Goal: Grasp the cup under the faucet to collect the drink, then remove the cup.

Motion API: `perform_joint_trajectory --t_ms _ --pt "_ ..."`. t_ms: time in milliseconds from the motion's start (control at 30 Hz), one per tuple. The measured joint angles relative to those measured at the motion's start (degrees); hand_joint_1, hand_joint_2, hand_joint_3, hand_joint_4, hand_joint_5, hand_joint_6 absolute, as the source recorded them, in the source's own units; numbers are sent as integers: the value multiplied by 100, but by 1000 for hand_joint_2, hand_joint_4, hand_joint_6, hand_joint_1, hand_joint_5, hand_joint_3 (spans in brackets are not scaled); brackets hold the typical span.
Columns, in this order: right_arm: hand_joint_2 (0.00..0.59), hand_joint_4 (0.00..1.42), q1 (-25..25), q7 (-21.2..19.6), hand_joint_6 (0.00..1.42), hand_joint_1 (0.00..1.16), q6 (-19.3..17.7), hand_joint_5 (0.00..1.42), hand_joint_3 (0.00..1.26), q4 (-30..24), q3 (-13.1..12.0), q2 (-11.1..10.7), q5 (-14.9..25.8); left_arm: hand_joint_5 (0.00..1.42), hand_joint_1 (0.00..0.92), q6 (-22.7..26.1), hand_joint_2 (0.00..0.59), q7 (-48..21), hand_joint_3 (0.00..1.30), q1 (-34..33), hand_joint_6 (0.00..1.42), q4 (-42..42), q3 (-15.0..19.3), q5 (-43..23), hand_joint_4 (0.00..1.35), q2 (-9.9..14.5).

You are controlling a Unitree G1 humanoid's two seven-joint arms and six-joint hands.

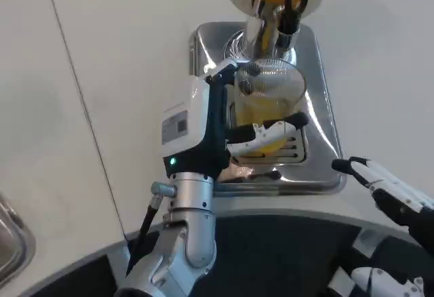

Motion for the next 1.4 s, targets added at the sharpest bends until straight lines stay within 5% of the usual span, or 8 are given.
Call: perform_joint_trajectory --t_ms 267,800,1400 --pt "421 0 -133 4 203 294 57 60 46 22 90 -52 -4 1424 619 48 0 -158 1095 73 1424 -294 36 -19 1106 108" --pt "425 0 -486 -23 212 292 57 60 46 281 630 -59 -157 1424 618 108 0 -521 1106 836 1424 -1384 452 -15 1106 996" --pt "444 0 -752 -217 170 299 12 52 46 541 809 -85 -334 1424 580 -179 33 -1279 1195 1926 1424 -2468 1295 -484 1176 1890"
